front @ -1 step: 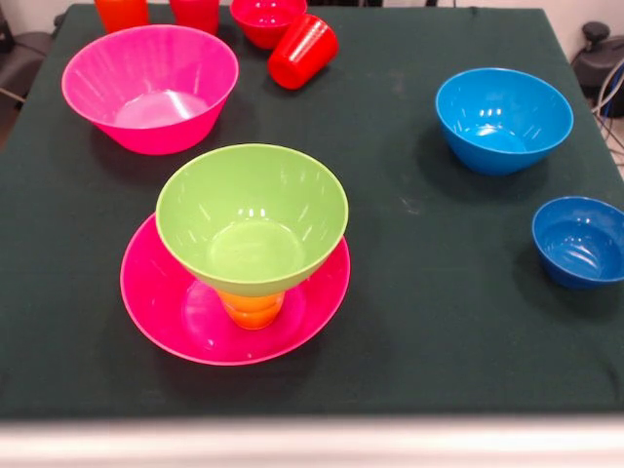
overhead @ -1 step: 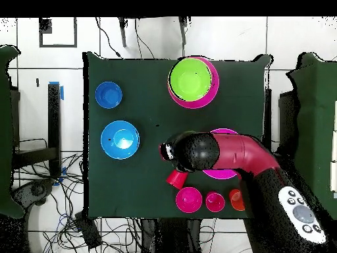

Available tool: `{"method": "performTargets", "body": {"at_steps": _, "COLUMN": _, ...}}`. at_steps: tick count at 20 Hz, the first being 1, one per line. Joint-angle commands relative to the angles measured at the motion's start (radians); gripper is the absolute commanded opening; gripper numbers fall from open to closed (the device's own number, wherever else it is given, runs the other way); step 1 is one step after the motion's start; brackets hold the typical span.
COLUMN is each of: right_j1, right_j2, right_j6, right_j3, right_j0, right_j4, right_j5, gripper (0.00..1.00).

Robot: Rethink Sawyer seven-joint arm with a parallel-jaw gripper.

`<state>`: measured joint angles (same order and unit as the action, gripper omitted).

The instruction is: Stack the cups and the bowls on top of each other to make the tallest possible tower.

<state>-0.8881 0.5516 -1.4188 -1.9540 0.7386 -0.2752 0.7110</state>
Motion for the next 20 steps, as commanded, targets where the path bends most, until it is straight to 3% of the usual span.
{"method": "performTargets", "body": {"at_steps": 1, "right_j1": 0.034, "right_j2": -0.114, "right_j6": -0.155, "right_j3": -0.098, "right_j0": -0.031, "right_j4": -0.101, "right_j5": -0.110, "gripper": 1.00}}
{"method": "performTargets", "body": {"at_steps": 20, "right_j1": 0.096, "right_j2": -0.221, "right_j6": -0.122, "right_j3": -0.132, "right_j0": -0.036, "right_j4": -0.135, "right_j5": -0.271, "gripper": 1.00}}
